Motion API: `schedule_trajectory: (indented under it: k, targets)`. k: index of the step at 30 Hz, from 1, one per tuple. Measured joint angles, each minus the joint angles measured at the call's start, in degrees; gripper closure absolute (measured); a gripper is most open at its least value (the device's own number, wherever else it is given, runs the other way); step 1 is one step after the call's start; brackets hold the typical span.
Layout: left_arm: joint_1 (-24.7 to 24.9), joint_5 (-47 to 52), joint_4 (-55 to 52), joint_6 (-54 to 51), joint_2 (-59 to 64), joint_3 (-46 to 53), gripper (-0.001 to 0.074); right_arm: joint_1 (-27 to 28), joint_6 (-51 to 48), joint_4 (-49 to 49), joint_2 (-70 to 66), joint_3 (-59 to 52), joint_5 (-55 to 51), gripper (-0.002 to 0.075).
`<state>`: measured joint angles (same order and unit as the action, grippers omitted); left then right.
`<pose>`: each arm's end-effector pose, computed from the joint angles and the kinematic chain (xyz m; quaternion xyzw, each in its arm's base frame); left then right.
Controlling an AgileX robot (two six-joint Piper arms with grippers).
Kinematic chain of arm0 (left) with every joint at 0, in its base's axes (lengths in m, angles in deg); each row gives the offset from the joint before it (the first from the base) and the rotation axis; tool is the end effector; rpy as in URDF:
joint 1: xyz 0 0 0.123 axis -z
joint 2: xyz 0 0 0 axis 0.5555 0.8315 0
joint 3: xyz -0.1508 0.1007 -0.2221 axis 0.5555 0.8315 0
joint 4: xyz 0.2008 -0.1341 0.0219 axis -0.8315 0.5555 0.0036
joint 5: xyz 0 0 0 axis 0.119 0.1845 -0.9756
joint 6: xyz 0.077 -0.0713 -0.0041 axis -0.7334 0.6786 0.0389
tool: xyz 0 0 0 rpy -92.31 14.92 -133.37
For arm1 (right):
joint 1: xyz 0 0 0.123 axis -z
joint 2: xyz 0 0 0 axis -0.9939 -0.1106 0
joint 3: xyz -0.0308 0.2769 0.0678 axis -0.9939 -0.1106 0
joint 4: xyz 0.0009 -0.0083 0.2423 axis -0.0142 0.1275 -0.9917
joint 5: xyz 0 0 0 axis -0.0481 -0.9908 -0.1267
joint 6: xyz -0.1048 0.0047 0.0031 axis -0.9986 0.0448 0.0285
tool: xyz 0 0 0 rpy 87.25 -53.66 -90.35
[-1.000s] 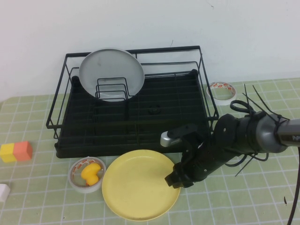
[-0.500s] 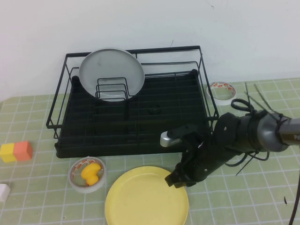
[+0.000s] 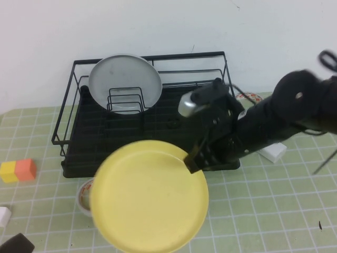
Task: Place plate on rack
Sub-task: Pick up the plate from the table, then hand over the plate
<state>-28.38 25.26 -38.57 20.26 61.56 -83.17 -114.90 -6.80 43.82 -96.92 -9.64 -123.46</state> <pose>0.0286 -0.0401 0.2743 -0.1768 0.7240 -0.4285 0.5109 0.3162 0.2333 0.2363 -0.3327 0.8724 0.2332 0.2719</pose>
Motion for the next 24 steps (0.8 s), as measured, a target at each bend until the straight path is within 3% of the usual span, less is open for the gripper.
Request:
schedule_trajectory:
  k: [5, 13, 16, 21, 22, 24]
  targets:
    - [0.0, 0.92, -0.69, -0.39, 0.0, 0.0, 0.0115, -3.28, -3.98, -4.9, 6.06, 0.0, -1.22, 0.0717]
    - [0.0, 1.0, -1.1, -1.32, 0.0, 0.0, 0.015, -8.99, -18.54, -21.45, 9.36, 0.0, -1.71, 0.0717]
    - [0.0, 1.41, -1.33, -2.98, 0.0, 0.0, 0.0253, -10.45, -23.82, -25.62, 9.36, 0.0, -1.97, 0.0717]
    - [0.0, 2.07, -1.87, -7.45, 0.0, 0.0, 0.0592, -10.61, -34.74, -32.23, 9.36, -0.11, -4.1, 0.0713]
    - [0.0, 2.07, -2.15, -8.24, 0.0, 0.0, 0.0633, -10.61, -37.03, -33.08, 9.36, -0.11, -4.32, 0.071]
    - [0.13, 1.5, -2.99, -9.28, 0.0, -0.05, 0.0635, -10.49, -39.73, -34.4, 9.36, -0.11, -4.88, 0.0706]
